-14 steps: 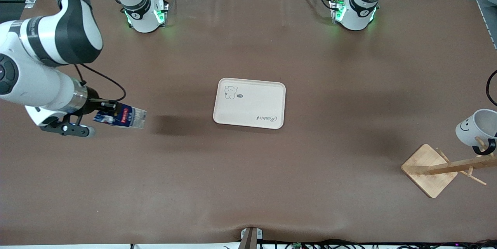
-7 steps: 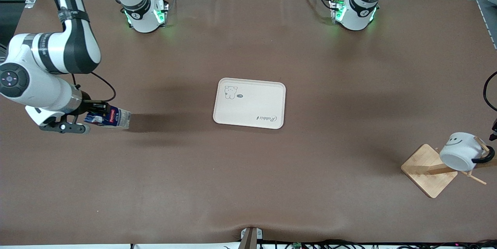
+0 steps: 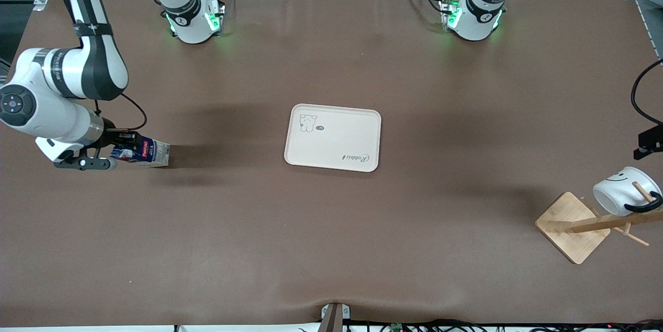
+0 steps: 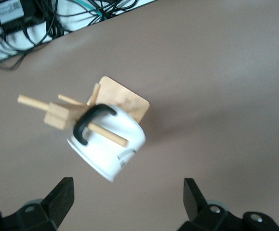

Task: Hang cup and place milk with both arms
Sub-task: 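Hang the mug handle on the stand peg while the right gripper lowers the carton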

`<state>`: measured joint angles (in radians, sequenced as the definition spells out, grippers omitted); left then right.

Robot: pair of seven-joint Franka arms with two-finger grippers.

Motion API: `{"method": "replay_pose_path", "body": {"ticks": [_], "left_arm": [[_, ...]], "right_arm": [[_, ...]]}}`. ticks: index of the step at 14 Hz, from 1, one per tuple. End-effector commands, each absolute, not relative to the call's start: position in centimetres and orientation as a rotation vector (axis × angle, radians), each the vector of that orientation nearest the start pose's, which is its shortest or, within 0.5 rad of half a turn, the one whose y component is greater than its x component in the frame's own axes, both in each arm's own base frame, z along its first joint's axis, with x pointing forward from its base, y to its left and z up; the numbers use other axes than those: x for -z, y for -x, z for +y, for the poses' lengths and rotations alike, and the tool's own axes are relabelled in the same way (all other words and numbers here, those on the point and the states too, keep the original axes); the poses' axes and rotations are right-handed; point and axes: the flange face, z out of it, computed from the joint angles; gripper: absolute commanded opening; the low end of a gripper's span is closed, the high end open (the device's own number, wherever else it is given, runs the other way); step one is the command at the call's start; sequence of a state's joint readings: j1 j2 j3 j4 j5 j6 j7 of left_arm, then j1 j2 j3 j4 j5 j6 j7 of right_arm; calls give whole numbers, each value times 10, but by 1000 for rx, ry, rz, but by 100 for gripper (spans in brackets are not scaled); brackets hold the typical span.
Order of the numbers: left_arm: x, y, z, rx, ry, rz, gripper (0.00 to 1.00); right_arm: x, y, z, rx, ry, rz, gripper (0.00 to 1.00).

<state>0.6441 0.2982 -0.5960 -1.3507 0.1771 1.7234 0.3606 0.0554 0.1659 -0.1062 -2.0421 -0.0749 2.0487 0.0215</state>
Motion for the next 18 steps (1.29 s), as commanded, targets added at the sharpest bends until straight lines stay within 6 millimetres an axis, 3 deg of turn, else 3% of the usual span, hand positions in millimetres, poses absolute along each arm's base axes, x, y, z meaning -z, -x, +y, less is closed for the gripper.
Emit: {"method": "replay_pose_path", "body": {"ticks": [1, 2, 3, 4, 5, 8, 10, 12, 14, 16, 18], "left_arm": [[-626, -613, 72, 155, 3070, 293, 100], [-634, -607, 62, 154, 3072, 203, 100], [-639, -606, 49, 170, 3080, 133, 100], [-640, -606, 45, 175, 3084, 79, 100], [-641, -606, 42, 177, 3088, 47, 100], [-656, -598, 10, 213, 3074, -96, 100], [-658, -596, 8, 204, 3082, -102, 100], [-663, -587, 3, 174, 3068, -90, 100], [-664, -580, -7, 131, 3055, -60, 100], [-668, -570, -12, 110, 3039, -76, 100], [-669, -554, -7, 80, 3089, -91, 100]], "right_arm": [[-340, -536, -38, -222, 3215, 49, 0], [-336, -535, -41, -223, 3214, 63, 0], [-335, -535, -42, -227, 3214, 68, 6], [-335, -536, -43, -230, 3214, 71, 46], [-338, -538, -44, -223, 3215, 71, 99], [-368, -552, -46, -280, 3216, 80, 100], [-375, -569, -42, -412, 3222, 71, 100], [-390, -586, -45, -417, 3228, 81, 100], [-448, -604, -43, -381, 3233, 100, 100], [-493, -620, -42, -404, 3233, 121, 100], [-554, -615, -39, -396, 3238, 144, 100]]}}
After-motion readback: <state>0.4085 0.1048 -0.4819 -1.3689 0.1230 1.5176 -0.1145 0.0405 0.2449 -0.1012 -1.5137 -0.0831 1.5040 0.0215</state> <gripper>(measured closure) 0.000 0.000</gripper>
